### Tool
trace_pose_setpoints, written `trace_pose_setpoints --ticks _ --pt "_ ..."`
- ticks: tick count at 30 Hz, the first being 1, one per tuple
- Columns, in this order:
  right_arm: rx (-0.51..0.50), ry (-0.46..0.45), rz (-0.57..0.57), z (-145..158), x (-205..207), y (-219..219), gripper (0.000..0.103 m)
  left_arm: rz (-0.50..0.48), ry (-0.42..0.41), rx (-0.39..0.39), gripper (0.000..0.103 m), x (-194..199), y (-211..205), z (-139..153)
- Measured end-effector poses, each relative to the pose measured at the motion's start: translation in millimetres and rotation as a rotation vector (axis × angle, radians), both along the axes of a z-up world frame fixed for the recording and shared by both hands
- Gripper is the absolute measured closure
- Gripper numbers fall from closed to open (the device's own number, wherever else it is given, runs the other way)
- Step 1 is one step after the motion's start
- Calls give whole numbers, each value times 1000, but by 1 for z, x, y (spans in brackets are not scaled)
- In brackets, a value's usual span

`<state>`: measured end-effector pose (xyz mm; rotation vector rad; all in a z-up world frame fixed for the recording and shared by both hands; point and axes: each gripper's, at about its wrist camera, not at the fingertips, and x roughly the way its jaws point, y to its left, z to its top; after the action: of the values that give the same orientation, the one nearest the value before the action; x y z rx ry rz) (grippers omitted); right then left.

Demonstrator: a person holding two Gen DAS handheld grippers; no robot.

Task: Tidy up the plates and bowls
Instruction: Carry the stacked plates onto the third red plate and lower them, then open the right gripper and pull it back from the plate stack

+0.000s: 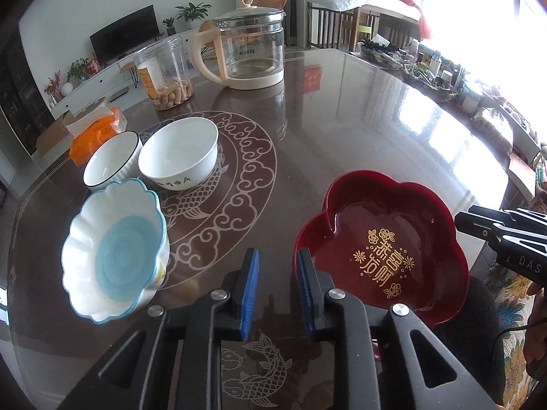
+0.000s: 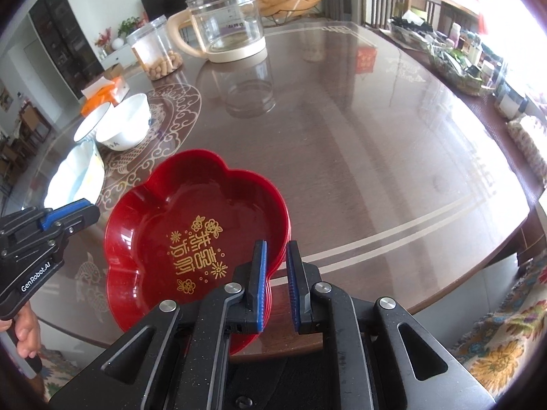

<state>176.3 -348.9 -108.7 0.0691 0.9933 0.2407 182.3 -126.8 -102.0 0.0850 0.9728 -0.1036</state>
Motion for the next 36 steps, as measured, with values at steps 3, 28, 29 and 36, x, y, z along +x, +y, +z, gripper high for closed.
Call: trace_pose_setpoints --ticks 3,28,29,36 --pt "36 -29 -12 10 -7 -4 57 48 -37 -39 24 -13 14 4" --pt "6 170 149 -47 -84 21 45 -55 140 -407 24 -37 4 -43" --pt "6 163 154 -49 -82 26 45 -50 130 -412 24 -34 6 -42" --pt "21 135 94 -55 -64 34 45 -60 116 -401 25 1 -3 -44"
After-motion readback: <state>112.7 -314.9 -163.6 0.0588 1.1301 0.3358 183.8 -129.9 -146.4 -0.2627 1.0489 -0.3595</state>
